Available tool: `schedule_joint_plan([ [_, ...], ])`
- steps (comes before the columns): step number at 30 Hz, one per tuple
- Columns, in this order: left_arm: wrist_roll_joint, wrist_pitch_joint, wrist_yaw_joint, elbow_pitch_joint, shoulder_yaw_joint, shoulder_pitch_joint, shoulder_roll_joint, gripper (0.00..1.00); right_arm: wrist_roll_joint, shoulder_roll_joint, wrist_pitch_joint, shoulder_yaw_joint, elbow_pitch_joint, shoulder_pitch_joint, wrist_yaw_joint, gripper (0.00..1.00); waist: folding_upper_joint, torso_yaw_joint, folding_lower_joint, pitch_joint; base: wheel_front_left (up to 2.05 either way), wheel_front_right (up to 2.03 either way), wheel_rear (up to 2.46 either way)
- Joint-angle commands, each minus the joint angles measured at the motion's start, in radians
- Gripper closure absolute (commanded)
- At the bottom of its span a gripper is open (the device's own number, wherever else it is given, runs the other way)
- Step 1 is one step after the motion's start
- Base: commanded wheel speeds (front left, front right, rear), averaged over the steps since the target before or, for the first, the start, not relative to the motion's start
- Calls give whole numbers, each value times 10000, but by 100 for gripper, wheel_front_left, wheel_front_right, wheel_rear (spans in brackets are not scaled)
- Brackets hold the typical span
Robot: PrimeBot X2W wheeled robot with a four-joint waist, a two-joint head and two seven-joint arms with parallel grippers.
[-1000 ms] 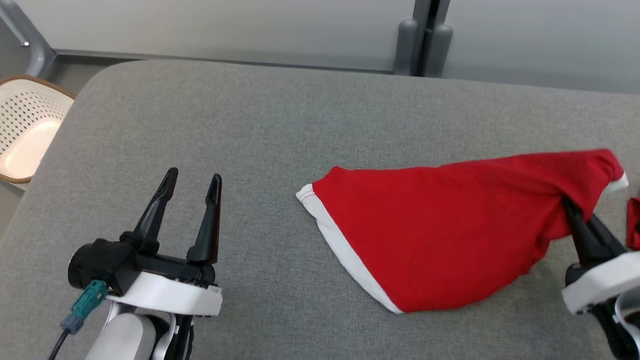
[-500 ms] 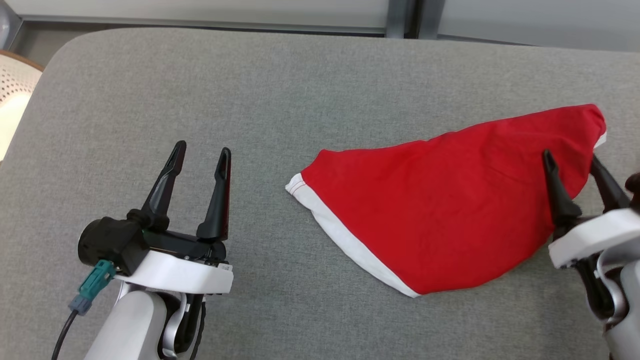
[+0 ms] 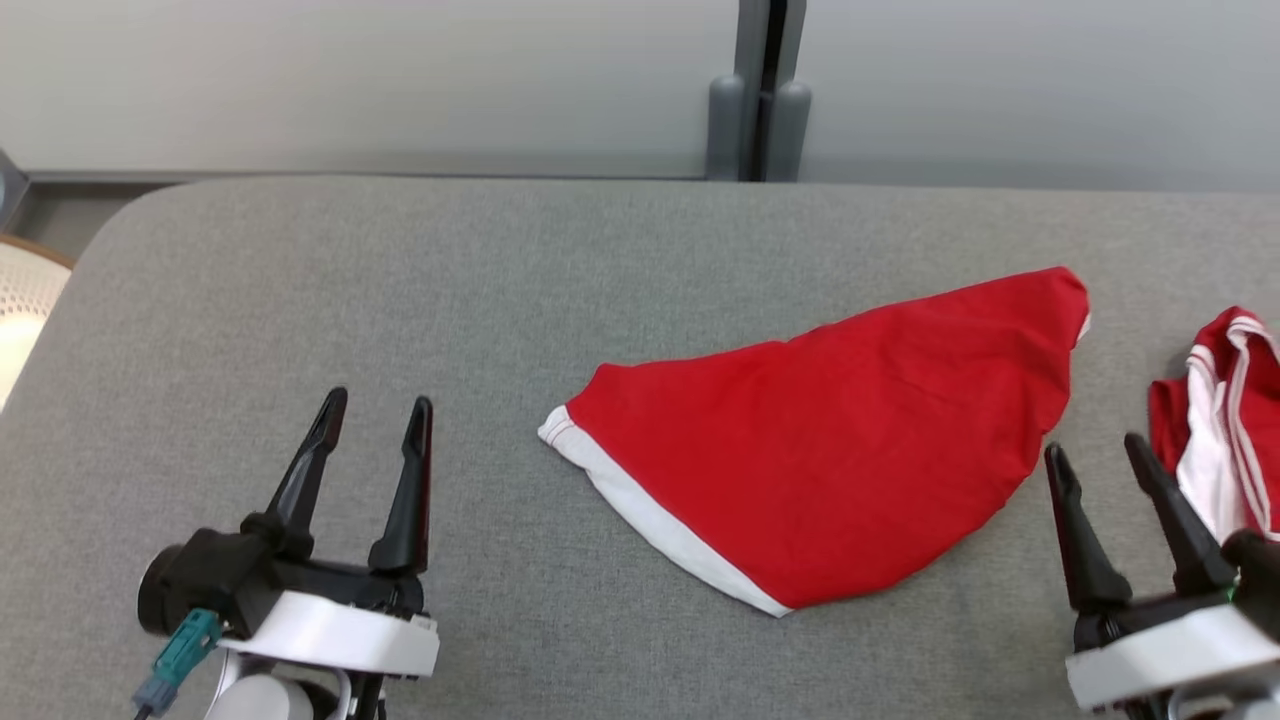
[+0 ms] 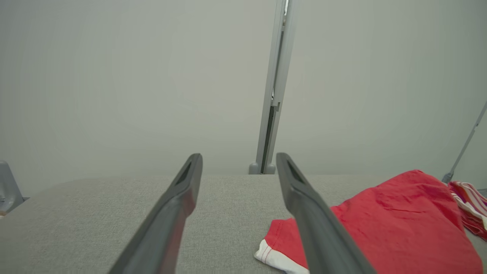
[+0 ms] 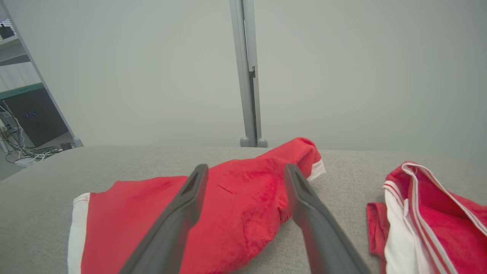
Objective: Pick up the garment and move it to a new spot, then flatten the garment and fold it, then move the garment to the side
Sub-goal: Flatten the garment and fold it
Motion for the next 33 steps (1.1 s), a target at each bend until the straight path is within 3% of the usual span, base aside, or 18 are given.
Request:
schedule_joint_plan([
  [1,39,-10,-58,42,113,258,109,0,-176,125,226,-147,-476,538,-1,0,-1,-219,0,-481,0,0,0],
  [11,35,13,50,229,242,1134,349,0,-598,698,1082,-537,-2018,2069,-1,0,-1,-452,0,-1319,0,0,0],
  [20,-77,160,158,72,253,1325,441,0,-686,856,1397,-669,-2463,2333,-1,0,-1,-427,0,-1447,0,0,0],
  [26,-85,215,224,-16,209,1309,470,0,-659,798,1483,-608,-2349,2370,-1,0,-1,-326,0,-1417,0,0,0],
  [33,62,283,283,-197,36,896,409,0,-215,574,1656,22,-1185,2007,-2,0,-1,99,0,-906,0,0,0],
])
